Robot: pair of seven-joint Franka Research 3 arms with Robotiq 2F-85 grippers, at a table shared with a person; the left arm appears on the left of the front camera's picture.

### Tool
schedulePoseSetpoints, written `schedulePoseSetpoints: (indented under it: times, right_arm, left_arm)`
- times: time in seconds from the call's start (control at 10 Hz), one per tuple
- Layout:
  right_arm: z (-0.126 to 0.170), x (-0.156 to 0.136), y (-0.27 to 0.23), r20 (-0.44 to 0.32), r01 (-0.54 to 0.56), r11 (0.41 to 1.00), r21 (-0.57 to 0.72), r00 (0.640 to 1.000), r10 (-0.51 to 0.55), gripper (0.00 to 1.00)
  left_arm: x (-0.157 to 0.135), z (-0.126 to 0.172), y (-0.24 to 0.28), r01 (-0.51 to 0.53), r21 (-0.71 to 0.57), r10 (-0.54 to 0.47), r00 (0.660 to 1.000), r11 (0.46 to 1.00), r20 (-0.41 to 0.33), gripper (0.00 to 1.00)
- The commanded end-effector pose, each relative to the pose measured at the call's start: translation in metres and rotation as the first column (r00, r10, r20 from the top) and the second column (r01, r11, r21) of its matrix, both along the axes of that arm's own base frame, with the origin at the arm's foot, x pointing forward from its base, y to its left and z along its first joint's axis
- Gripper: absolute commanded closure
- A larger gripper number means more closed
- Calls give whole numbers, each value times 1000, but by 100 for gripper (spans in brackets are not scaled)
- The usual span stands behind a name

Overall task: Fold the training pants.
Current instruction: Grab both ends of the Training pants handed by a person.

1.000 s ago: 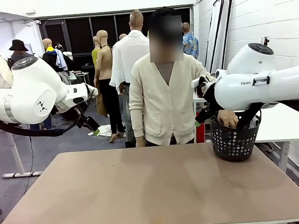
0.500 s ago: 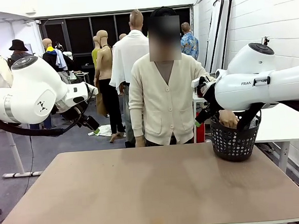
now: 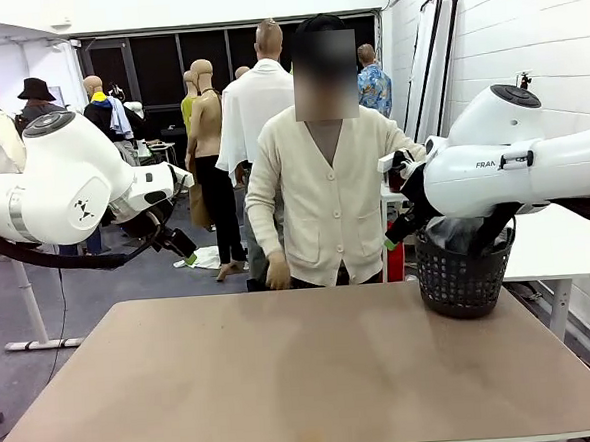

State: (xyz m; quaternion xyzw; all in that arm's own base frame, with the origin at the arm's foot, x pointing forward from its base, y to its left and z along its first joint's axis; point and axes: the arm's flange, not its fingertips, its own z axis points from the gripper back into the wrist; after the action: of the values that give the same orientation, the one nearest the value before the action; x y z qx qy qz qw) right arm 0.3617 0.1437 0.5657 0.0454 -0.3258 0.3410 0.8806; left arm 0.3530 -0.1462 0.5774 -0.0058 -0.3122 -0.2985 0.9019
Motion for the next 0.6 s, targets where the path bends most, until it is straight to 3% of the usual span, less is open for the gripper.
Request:
schedulePoseSetpoints:
  times: [0.0, 0.5]
  right_arm:
    - [0, 0, 0, 0, 1, 1000, 0, 1000, -1, 0]
    - [0, 0, 0, 0, 1, 1000, 0, 1000, -1, 0]
  left_arm:
    - [0, -1, 1, 6, 0, -6, 1000, 1000, -5, 0]
    - [0, -1, 1, 6, 0, -6, 1000, 1000, -5, 0]
